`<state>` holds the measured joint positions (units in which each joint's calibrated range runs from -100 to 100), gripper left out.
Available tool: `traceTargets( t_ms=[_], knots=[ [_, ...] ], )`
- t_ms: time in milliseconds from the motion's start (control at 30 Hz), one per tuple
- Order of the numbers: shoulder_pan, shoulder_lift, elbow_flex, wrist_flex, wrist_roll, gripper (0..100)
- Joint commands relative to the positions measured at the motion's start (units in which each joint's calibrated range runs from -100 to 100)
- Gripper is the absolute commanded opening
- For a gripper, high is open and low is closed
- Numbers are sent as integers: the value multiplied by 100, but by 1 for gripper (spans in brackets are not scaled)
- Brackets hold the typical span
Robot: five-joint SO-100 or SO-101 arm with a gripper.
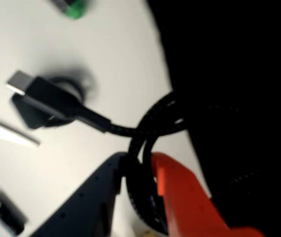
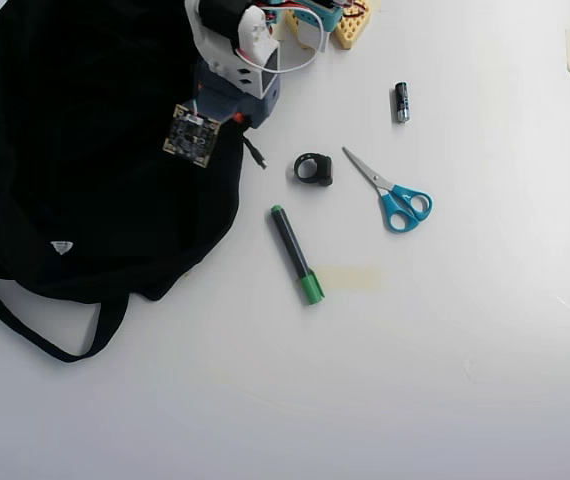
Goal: Put the cable into the black bag
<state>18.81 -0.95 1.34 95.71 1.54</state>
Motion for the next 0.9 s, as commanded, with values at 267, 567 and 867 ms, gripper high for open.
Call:
traceTargets(
  t_ms=[267,567,867],
  knots=[
    [1238,-70,-26,-880,98,2],
    [2308,1324,-700,-2224,51,2],
    [3048,2419,-1931,-2060,51,2]
  ],
)
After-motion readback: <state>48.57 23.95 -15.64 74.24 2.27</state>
